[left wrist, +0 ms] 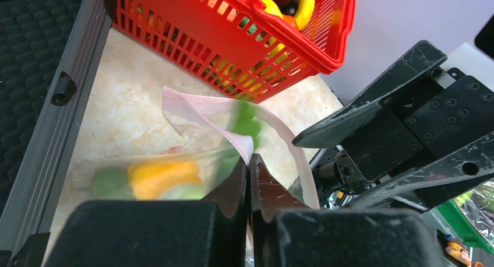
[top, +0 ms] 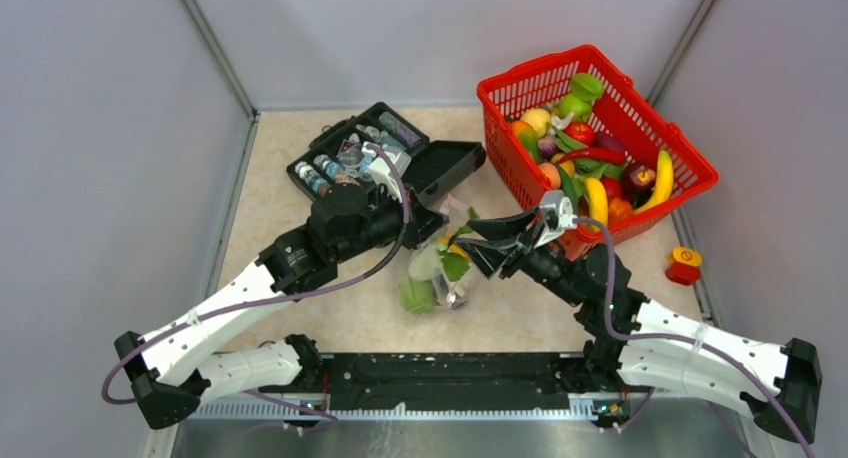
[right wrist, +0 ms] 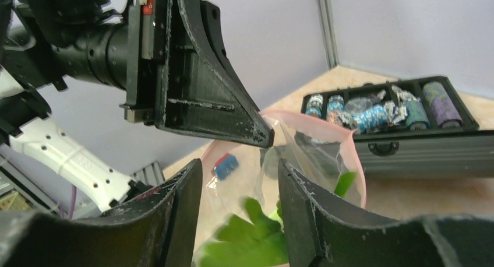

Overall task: Place the food in the zip-top bag and seal the zipper
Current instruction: Place the fake vegetable in the zipper food storage bag.

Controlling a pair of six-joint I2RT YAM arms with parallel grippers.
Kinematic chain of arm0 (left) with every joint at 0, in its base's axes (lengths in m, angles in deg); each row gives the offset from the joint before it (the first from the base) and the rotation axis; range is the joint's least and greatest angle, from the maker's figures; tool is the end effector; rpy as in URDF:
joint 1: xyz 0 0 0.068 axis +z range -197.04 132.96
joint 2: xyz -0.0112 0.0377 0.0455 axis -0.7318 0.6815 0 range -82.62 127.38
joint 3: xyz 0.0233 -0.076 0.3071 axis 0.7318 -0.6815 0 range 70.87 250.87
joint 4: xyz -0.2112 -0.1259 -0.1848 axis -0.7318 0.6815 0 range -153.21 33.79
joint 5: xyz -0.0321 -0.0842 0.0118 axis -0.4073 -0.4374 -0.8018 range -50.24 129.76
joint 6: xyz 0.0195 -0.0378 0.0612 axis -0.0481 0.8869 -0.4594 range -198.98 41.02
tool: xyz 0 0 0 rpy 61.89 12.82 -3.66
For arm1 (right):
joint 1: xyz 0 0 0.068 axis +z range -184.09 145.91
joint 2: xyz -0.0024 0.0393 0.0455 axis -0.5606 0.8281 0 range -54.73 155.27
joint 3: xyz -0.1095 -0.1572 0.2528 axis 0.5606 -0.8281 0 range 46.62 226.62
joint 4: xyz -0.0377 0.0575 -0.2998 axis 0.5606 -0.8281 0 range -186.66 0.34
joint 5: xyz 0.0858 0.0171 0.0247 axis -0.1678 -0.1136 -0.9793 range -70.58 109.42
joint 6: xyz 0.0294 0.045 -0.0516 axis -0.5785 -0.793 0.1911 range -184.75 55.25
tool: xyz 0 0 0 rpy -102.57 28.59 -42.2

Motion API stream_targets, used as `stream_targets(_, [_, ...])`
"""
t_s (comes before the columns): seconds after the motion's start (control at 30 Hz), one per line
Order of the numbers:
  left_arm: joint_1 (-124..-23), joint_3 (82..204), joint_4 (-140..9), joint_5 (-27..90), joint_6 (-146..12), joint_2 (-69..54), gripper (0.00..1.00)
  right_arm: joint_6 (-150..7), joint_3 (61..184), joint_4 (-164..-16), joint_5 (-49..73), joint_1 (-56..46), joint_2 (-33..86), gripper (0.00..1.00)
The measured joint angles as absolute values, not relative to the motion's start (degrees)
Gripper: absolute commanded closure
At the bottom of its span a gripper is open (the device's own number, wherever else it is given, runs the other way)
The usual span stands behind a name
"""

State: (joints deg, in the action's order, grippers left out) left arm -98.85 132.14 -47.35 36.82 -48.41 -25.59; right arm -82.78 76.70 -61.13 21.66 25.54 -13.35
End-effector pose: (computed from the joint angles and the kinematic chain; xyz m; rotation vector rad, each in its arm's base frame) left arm 0.1666 -0.2171 0.4273 0.3904 1.8652 -1.0598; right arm 0.1123 0.1867 0.3599 -0.4479 1.2803 1.1331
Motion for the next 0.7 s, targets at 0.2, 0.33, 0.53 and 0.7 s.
stream_targets(0.2, [-98.85, 132.14, -47.37, 36.63, -47.86, -25.22, 1.00, -80.31, 82.45, -74.57, 21.88, 25.54, -13.35, 0.59])
stream_targets(0.33, [-98.85, 132.14, -47.37, 36.36, -47.80, -25.08, 1.00, -78.21, 87.24, -82.42, 26.22, 25.56, -13.65, 0.59])
stream_targets(0.53, [-98.85, 132.14, -47.35, 35.58, -47.76, -24.28, 1.00, -71.78, 94.28, -89.76, 42.97, 25.65, -15.86, 0.57])
stream_targets(0.7, [-98.83, 132.14, -47.35, 35.49, -47.76, -24.23, 1.00, -66.67, 106.49, -97.52, 53.63, 18.37, -10.97, 0.51])
